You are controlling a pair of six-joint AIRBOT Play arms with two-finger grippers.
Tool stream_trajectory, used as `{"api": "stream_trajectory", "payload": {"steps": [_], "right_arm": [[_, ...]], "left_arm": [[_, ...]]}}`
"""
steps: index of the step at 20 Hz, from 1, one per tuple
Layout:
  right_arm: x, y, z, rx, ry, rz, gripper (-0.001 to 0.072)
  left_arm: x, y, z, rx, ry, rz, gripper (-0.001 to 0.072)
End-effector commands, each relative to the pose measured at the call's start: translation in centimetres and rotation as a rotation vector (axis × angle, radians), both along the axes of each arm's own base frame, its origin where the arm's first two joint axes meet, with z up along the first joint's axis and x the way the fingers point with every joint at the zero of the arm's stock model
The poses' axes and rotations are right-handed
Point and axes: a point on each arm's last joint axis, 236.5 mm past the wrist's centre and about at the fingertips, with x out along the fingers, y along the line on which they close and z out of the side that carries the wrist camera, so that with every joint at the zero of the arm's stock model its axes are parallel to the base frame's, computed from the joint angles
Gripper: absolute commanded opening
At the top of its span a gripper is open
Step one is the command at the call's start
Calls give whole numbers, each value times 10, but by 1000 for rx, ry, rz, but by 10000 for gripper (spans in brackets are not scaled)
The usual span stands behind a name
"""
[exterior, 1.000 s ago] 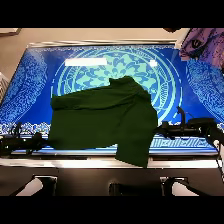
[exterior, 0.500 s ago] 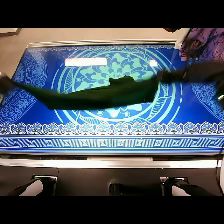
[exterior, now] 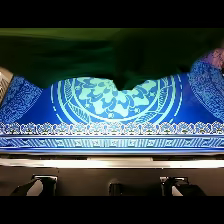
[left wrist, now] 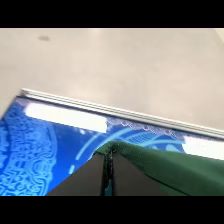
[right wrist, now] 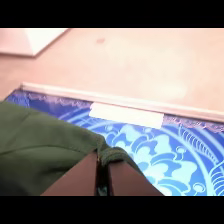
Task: Fold the clothes and pants, and hang the long-sleeved shirts on hangers.
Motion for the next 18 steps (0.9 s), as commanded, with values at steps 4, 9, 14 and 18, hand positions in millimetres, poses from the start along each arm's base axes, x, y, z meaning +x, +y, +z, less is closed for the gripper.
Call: {"api": "stream_trajectory", "payload": {"steps": [4,9,14,18], "right_arm": [[-39,-18,9,107,23,-91,28],[88,-14,-123,120,479,-107,29],[196,-14,-304,99,867,-130,29],[264,-17,-409,116,953,-163,29]], "left_arm": [[-41,6,-7,13,42,91,11],[59,12,-125,-100,367,-57,11],[167,13,-311,-139,782,-117,11],[245,-6,-440,-164,889,-147,11]]}}
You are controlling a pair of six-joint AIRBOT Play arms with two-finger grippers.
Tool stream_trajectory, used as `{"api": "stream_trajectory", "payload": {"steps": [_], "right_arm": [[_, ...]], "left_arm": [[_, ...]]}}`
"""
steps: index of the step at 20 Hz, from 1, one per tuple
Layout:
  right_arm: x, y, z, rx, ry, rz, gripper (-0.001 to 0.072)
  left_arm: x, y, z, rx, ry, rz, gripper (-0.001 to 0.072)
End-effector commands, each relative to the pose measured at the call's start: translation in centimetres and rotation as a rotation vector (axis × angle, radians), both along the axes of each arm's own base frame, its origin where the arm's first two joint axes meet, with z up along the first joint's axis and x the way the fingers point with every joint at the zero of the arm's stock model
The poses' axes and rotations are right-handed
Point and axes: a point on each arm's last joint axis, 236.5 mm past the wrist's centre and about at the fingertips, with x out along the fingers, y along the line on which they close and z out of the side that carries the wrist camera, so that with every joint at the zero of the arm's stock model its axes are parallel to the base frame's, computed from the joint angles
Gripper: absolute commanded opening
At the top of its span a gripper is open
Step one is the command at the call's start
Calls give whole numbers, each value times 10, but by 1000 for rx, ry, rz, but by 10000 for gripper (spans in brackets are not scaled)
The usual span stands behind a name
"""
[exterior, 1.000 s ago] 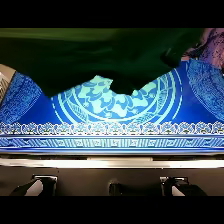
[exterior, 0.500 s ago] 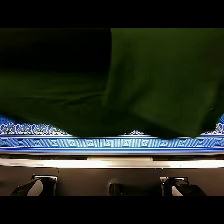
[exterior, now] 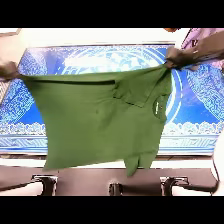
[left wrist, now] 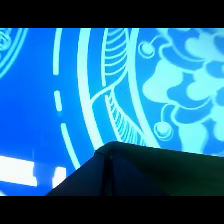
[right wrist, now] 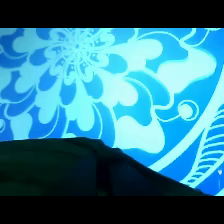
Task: Fold the clothes and pants, and hang the long-sleeved shirts on hangers.
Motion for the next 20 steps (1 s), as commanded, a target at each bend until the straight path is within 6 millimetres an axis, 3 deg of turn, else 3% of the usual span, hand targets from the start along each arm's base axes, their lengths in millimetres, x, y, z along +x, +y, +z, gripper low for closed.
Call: {"api": "stream_trajectory", "payload": {"steps": [1,4,7,15,20], "right_arm": [[57,0,-97,15,64,-24,29],[86,-5,-136,12,44,-59,29],[85,-11,-150,-19,68,-59,29],[7,-33,-188,-174,409,26,29],[-16,-51,-197,-253,514,32,29]], "left_arm": [[59,-18,-113,-5,79,-24,11],[86,-27,-147,-12,71,-28,12],[85,-30,-155,-22,95,-34,12],[0,-40,-181,-62,468,-77,11],[-23,-38,-185,-54,570,-78,11]]}}
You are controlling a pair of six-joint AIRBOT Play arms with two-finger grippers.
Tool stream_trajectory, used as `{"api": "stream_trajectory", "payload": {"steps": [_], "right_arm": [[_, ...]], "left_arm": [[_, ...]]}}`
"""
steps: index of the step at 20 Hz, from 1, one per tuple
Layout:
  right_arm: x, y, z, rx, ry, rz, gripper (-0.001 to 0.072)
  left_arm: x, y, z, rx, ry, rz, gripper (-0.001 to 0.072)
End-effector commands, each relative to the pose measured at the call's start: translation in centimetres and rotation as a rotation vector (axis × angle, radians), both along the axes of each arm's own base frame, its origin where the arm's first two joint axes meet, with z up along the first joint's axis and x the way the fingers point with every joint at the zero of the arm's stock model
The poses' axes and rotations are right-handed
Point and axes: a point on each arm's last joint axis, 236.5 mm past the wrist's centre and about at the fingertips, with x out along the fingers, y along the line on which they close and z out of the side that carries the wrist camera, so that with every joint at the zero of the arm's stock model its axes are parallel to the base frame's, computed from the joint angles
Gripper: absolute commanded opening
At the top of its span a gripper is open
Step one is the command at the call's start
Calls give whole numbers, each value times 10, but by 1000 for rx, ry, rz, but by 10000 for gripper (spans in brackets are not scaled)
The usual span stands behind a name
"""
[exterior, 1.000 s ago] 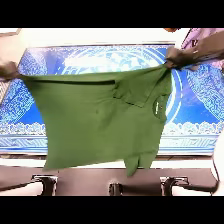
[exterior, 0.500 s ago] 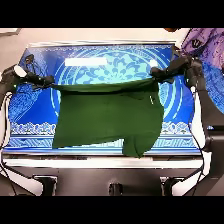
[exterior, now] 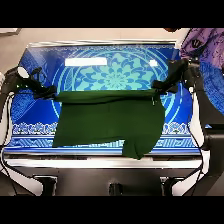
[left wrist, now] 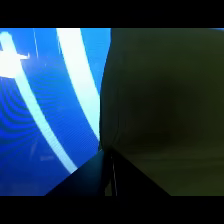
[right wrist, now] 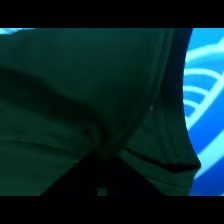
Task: Fold the clothes and pants, and hang the long-sleeved shirts on hangers.
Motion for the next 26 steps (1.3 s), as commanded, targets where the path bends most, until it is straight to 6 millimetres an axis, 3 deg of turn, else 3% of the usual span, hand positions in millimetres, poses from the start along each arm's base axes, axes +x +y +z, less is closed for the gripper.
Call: {"api": "stream_trajectory", "payload": {"steps": [1,4,10,11,12,14,16,18,20,22,24,26], "right_arm": [[-22,-17,-10,-75,104,11,29],[-30,-18,-25,-79,152,14,29],[-50,-17,-72,-73,239,9,37],[-51,-13,-76,-59,248,7,120],[-50,-11,-76,-48,247,7,212],[-48,-8,-65,-34,221,27,328],[-46,-12,-33,14,162,36,366],[-54,-29,1,92,114,9,366],[-78,-49,21,205,74,-52,364],[-130,-60,14,306,117,-148,363],[-189,-50,-4,372,196,-231,362],[-239,-22,-23,409,253,-252,363]], "left_arm": [[-24,1,-6,8,107,-5,11],[-29,-3,-15,4,143,-18,13],[-34,-32,-45,1,210,-72,28],[-33,-35,-48,2,214,-56,114],[-30,-35,-47,3,203,-39,247],[-20,-32,-32,3,161,-21,565],[-9,-14,1,9,85,13,607],[-12,17,37,23,20,70,613],[-34,53,58,37,-2,152,612],[-72,77,56,25,11,255,612],[-113,75,44,-36,29,335,612],[-149,64,28,-83,41,394,612]]}}
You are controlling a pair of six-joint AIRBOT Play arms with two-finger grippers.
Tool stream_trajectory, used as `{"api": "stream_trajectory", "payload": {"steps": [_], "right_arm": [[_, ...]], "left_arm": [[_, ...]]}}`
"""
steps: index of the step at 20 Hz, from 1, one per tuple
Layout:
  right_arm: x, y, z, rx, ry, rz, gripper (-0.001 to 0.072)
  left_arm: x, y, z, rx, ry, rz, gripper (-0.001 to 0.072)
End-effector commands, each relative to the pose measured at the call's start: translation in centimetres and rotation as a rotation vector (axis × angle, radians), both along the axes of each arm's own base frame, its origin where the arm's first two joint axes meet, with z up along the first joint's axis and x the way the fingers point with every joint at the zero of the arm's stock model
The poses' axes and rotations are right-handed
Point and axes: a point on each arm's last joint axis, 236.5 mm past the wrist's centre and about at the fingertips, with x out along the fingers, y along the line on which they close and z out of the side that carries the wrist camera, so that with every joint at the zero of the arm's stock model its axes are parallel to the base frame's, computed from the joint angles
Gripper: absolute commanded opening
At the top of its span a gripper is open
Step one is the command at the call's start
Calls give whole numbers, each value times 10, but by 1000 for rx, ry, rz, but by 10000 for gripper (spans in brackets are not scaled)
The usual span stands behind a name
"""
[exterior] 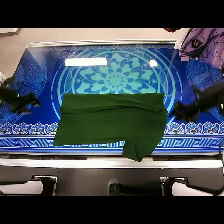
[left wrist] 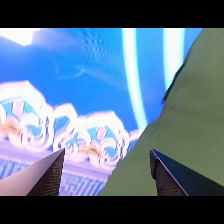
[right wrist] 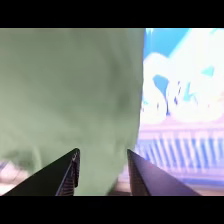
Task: Fold the clothes and pants, and hang the long-sleeved shirts on hangers.
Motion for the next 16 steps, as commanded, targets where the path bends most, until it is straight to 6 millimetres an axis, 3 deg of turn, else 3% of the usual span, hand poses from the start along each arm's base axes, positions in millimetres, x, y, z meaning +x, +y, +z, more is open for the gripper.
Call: {"api": "stream_trajectory", "payload": {"steps": [1,5,8,14,16], "right_arm": [[-79,42,-24,130,62,-78,363],[-122,79,-51,228,132,-149,381],[-141,88,-65,253,184,-168,381],[-128,89,-79,252,145,-279,371],[-126,92,-80,254,137,-282,311]], "left_arm": [[-57,-10,-21,-71,-14,128,612],[-100,-32,-44,-115,43,149,612],[-107,-36,-50,-123,64,149,612],[-107,-40,-49,-140,66,151,612],[-106,-40,-49,-140,62,149,612]]}}
